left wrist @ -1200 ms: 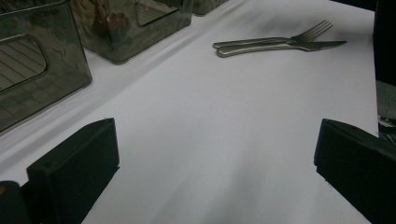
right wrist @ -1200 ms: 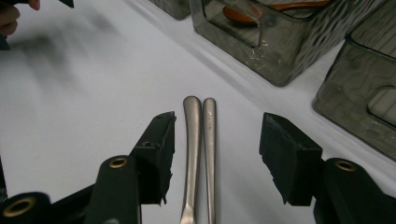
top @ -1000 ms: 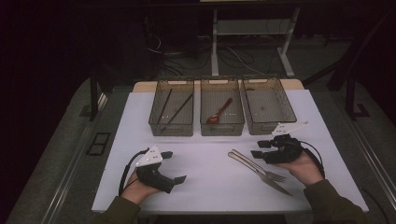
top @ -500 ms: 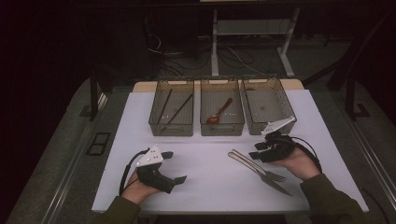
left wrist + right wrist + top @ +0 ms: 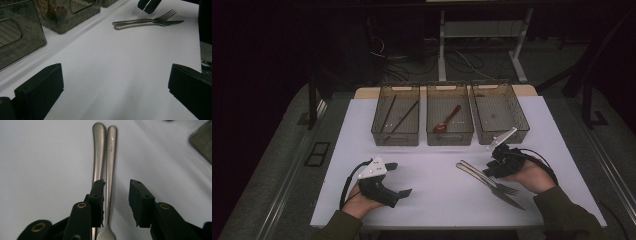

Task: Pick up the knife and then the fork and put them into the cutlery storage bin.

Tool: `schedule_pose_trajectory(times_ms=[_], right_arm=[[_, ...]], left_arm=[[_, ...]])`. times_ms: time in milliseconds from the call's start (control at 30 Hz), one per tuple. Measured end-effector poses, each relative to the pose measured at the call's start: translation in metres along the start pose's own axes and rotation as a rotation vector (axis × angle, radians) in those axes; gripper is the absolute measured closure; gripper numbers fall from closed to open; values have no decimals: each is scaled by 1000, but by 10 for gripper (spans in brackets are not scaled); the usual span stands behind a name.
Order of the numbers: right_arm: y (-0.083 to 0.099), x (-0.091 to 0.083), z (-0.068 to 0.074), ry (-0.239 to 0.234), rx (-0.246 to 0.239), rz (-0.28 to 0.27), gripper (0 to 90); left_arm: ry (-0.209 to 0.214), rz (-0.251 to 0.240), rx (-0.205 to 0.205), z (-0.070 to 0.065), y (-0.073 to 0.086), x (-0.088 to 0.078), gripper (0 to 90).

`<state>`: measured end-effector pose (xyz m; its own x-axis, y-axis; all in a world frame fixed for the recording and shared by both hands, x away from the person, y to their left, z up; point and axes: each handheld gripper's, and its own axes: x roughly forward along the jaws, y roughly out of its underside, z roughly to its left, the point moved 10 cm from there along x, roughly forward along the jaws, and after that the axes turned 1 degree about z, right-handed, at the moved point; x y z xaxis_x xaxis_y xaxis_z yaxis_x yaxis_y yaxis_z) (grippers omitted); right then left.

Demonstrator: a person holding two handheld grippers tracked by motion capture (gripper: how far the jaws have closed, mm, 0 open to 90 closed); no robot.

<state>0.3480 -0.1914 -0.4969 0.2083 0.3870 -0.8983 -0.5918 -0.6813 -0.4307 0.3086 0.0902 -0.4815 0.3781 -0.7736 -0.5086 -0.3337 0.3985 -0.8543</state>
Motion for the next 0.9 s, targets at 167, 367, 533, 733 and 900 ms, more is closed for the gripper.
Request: schedule_pose_trajectory(times_ms=[167, 367, 533, 733, 900], right_arm=[[7, 4, 3, -21, -2, 60, 681], [13, 9, 5, -18, -34, 127, 717], [16, 11, 4, -16, -43, 155, 747], [18, 15, 4, -9, -55, 186, 776], [17, 17, 4, 16, -68, 222, 802]], left_arm=[[0, 1, 1, 0, 0, 0, 0], [1, 1, 4, -1, 0, 0, 0], [3, 2, 3, -1, 0, 0, 0], [7, 4, 7, -1, 1, 0, 0], [6, 6, 8, -1, 1, 0, 0]])
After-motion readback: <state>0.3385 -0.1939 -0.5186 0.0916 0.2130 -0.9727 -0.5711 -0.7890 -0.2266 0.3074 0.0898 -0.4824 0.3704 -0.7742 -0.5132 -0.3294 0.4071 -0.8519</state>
